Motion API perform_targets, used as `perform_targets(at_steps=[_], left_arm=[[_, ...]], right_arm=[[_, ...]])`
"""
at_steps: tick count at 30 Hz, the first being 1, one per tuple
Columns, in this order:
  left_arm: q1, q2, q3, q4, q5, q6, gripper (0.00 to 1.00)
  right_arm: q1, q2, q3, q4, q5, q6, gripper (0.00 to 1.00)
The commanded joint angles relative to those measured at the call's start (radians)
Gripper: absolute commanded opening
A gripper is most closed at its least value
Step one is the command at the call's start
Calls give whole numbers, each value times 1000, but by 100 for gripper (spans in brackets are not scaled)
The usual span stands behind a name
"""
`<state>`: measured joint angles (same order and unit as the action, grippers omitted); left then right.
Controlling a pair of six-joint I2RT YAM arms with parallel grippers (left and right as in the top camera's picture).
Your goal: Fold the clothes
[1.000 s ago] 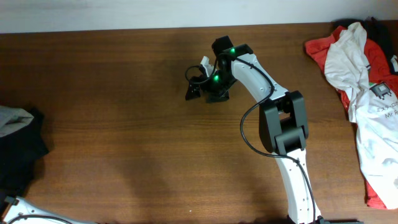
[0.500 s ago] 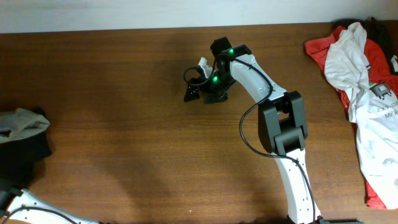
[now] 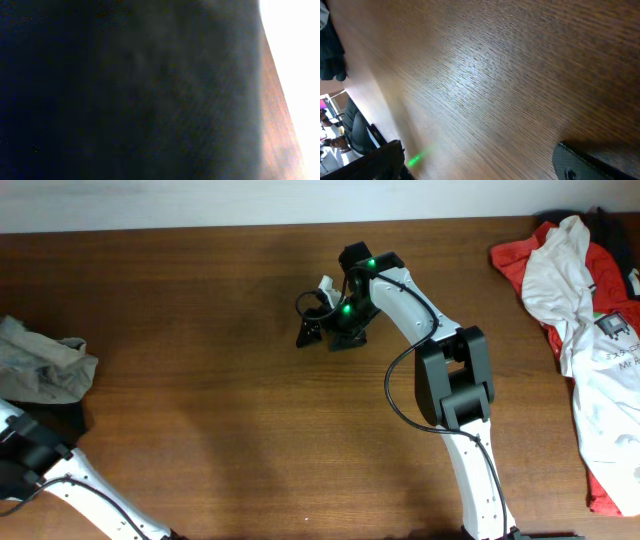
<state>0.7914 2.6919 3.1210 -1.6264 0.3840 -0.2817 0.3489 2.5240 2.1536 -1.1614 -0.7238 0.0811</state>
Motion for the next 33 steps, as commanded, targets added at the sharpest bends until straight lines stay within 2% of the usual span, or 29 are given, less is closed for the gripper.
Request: perform_targets(at_steps=[1,8,9,10,11,16,20,25,29,33], left_arm=[[59,-44,18,-23,31,-16,1],[215,-46,16,-62,144,-42,0],[229,-46,16,-62,144,-31,5],[233,-46,16,-62,136,23,1],[232,-46,16,-62,77,78,1],[233,-47,16,-62,-40,75,1],[233,-47,-11,-62,-187,74,1],[204,-47,-209,-62,-362,59,1],[120,-47,-357,-62,-434,24,0],[110,-50,-491,-62,-437,-24,1]], right_arm=[[13,24,-12,-4,1,-19,99],[13,24,-12,-44,0,-22,99],[13,24,-12,-48,1,-22,99],[13,24,-12,-53,0,-22,99],[13,24,-12,-59,1,-22,99],[13,24,-12,-74,1,-23,99],[13,24,-12,-74,2,-23,99],[13,24,-12,-69,42,-26,99],[13,24,-13,-67,51,-26,99],[13,24,-13,-93,86,-45,99]])
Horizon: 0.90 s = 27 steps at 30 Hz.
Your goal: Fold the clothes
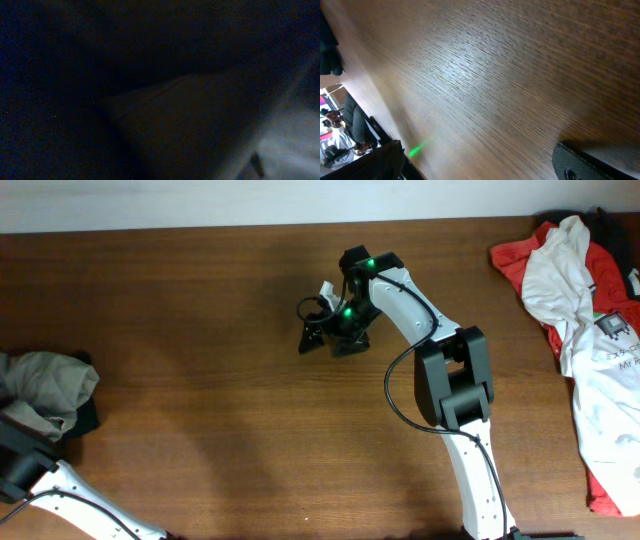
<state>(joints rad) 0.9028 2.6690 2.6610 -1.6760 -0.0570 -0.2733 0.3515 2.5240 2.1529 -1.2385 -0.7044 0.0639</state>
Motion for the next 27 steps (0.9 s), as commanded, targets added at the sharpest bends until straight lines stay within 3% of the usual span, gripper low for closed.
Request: perform_targets(at_steps=[1,3,4,6,7,8,9,12,14,17,21,22,23,24,26,27], left_arm=[[-2,-35,-30,-13,4,-32,1],[-2,-42,-31,-13,9,-32,3],[-2,-45,-31,-13,12,-32,12],[-2,-64,-31,-13,13,-32,66],[-2,-79,-31,-13,20,-33,76],[-2,-95,-31,-13,32,-39,93],[-2,-113,-31,-13,47,-57,99],[-2,-181,-31,-13,122,-105,97],[-3,-249,-31,-12,130,-108,54],[-4,-347,-31,-12,217,-120,54],[-5,-432,-31,-12,211,-114,54],[-14,-423,-47,-10,204,-103,45],[-24,-412,-63,-7,189,-103,16],[-29,-403,-72,-5,177,-103,0],[-39,-342,-111,6,137,-71,1],[-39,-301,-142,10,139,-66,22]], right_arm=[[10,24,-12,-22,69,-31,99],[10,24,-12,-18,69,-31,99],[10,24,-12,-18,70,-31,99],[10,24,-12,-19,78,-31,99],[10,24,-12,-19,84,-31,99],[10,24,-12,-21,85,-31,99],[10,24,-12,-23,88,-31,99],[10,25,-12,-31,88,-31,99],[10,33,-12,-37,88,-31,99],[11,68,-12,-53,87,-31,99],[18,78,-12,-40,84,-30,99],[18,78,-12,-37,84,-30,99],[18,78,-12,-38,82,-30,99],[18,78,-12,-40,72,-31,99],[18,78,-12,-41,57,-30,99],[18,78,-12,-44,50,-31,98]])
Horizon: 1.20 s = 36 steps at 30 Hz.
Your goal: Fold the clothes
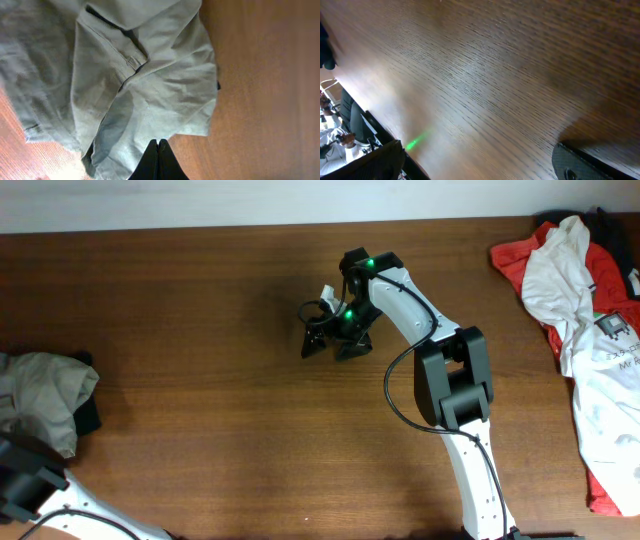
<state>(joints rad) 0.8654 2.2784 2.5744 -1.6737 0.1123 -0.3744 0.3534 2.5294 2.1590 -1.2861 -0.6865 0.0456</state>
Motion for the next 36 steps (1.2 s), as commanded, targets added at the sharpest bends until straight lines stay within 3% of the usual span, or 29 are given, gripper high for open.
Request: perform_targets(at_steps=[1,2,11,12,14,20,22,26,32,36], left_arm=[[-2,121,-80,24,-31,52,21],[0,167,-87,36,-50,56,0],[6,253,-87,114,-90,84,1],[6,254,-87,118,-79,94,9],[-36,277,-87,117,50,145,14],[-189,286,-87,161,-104,145,14],[-168,286,-87,145,-106,145,13],[-89,285,-81,117,-85,137,0],[0,285,16,-15,-76,117,0],[38,248,21,-15,-120,118,0]], right_arm=[[16,73,-18,-2,11,-12,99],[17,73,-18,-8,6,-13,99],[28,73,-18,3,5,-12,99],[28,73,-18,3,5,-12,99],[28,73,-18,14,5,-12,99],[28,73,-18,22,6,-12,99],[28,73,-18,23,6,-13,99],[28,73,-18,34,10,-13,99],[28,73,-18,47,10,-13,99],[28,73,-18,49,10,-13,99]])
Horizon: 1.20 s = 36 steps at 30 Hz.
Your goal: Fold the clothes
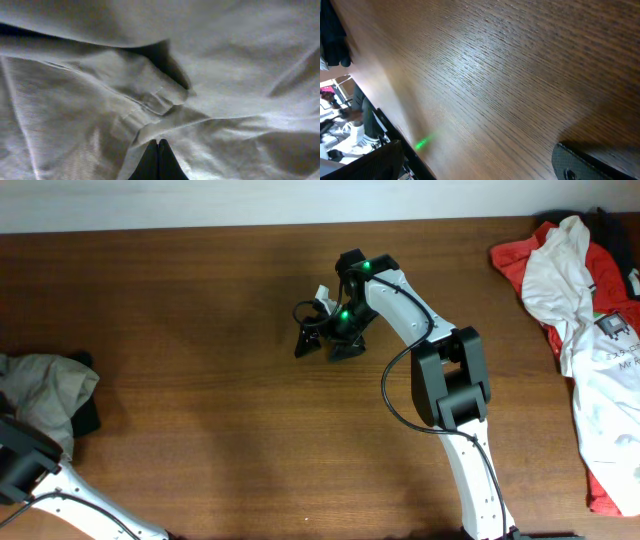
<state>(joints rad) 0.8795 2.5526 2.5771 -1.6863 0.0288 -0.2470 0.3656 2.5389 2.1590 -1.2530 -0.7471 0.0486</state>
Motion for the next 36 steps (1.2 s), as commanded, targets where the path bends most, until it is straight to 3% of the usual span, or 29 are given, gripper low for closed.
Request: perform_targets(at_steps=[1,6,8,12,15,20,24,26,29,30,32,36], left_arm=[[32,-27,16,-2,-38,-8,0],[101,-27,16,-2,-32,-5,0],[100,-28,16,-2,48,-5,0],[-2,-31,16,46,24,48,0],[-56,-60,27,63,131,48,1],[-196,-307,219,126,45,47,0],[-236,-511,220,139,199,48,0],[-267,-631,220,220,308,85,1],[-336,-777,220,298,320,132,3],[-357,-820,220,302,320,167,9],[-360,-838,220,301,321,166,14],[-380,-792,219,303,436,167,15]], right_arm=[[16,63,-18,16,70,-17,99],[16,63,-18,16,70,-19,99],[16,63,-18,21,69,-19,99],[16,63,-18,12,70,-19,99],[16,63,-18,32,70,-19,99],[-27,63,35,41,74,-46,99],[-105,63,275,-50,180,-107,99],[-135,63,466,-140,352,-154,99],[-178,63,766,-289,526,-195,99],[-206,59,896,-348,555,-192,99],[-274,10,982,-382,550,-164,99],[-494,-202,983,-397,552,-164,99]])
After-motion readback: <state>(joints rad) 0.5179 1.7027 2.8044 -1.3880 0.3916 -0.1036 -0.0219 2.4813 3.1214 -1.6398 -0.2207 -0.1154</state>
